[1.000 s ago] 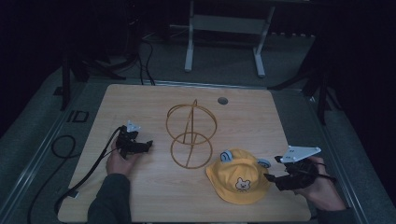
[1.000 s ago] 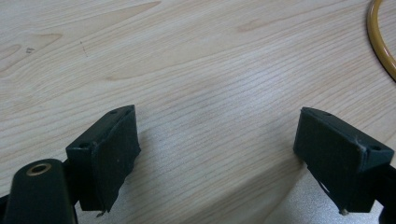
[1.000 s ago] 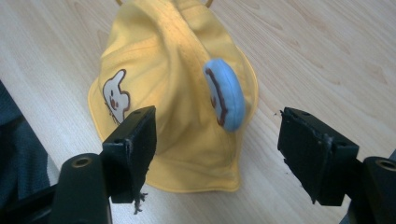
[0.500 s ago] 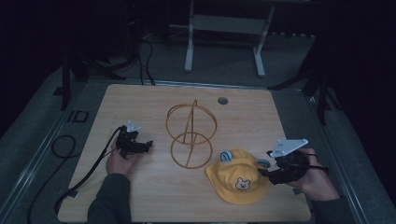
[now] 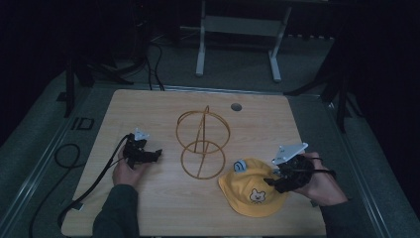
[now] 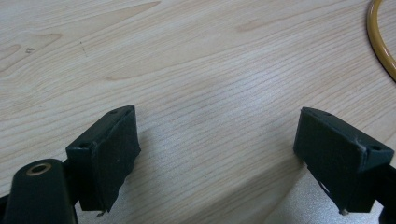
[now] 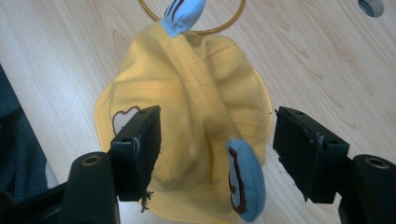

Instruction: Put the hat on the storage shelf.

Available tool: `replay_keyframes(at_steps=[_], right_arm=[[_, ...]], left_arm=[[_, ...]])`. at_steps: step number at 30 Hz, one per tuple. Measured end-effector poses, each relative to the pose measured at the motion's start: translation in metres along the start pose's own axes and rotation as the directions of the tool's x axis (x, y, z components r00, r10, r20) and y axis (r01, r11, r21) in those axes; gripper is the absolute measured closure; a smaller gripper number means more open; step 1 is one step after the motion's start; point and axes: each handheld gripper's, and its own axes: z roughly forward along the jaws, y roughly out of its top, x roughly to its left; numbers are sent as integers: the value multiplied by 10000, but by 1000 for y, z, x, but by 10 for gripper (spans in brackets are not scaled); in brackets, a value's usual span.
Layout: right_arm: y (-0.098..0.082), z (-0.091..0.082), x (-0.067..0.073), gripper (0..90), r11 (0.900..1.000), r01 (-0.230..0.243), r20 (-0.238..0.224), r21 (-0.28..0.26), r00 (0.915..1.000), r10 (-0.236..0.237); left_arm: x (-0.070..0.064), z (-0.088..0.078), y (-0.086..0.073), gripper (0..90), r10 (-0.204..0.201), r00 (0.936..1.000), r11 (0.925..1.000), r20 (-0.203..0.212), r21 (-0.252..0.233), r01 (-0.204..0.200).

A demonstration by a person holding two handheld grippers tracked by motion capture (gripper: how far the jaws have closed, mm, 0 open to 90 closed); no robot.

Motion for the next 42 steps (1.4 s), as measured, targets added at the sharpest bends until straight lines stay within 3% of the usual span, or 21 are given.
replay_keyframes(at_steps=[10, 17, 30, 36, 42], right_arm=[[9, 13, 0, 347, 9989, 321, -284, 335, 9991, -312], [17, 22, 1, 413, 9949, 700, -541, 726, 9963, -662], [23, 42, -3, 498, 9873, 671, -937, 1439, 9941, -539], [24, 45, -2, 665, 9829, 875, -1209, 1618, 9903, -683], [24, 43, -1, 724, 9796, 1138, -1477, 1658, 9850, -894]], left_arm=[[0, 0, 0, 139, 0, 10000, 10000, 0, 0, 0], [0, 0, 0, 139, -6, 10000, 10000, 0, -7, 6], [0, 0, 0, 139, -4, 10000, 10000, 1, -4, 4], [0, 0, 0, 139, 2, 10000, 10000, -1, -1, -2], [0, 0, 0, 139, 3, 10000, 10000, 0, -1, -3]])
